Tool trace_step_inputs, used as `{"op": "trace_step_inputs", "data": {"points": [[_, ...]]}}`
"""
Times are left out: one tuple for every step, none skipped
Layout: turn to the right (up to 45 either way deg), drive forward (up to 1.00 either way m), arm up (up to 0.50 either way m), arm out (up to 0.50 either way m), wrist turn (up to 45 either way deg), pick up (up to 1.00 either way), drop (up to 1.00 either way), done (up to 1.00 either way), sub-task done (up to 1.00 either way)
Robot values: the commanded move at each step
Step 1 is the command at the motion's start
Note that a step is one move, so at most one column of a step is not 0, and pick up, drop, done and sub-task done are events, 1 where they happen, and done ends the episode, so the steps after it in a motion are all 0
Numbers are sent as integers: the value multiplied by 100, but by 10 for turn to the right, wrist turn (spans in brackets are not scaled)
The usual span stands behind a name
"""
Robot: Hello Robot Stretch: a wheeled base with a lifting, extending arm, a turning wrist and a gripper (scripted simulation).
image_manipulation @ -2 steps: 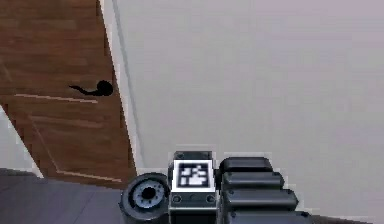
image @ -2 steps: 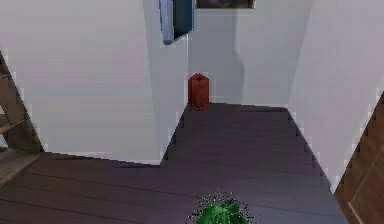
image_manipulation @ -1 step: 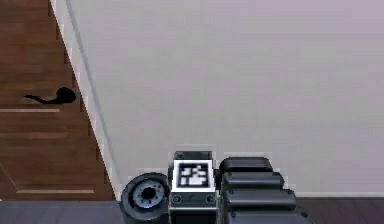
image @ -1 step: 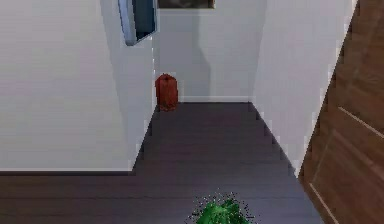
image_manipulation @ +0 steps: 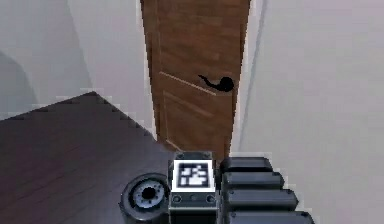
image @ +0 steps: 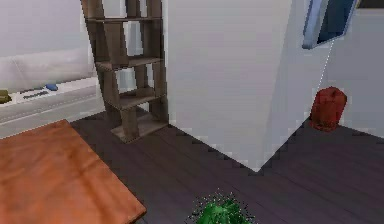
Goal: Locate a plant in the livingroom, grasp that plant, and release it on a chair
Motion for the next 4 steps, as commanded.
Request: {"op": "trace_step_inputs", "data": {"points": [[-120, 0, 0, 0, 0, 0, 0, 0, 0], [450, 0, 0, 0, 0, 0, 0, 0, 0], [210, 0, 0, 0, 0, 0, 0, 0, 0], [450, 0, 0, 0, 0, 0, 0, 0, 0]]}}
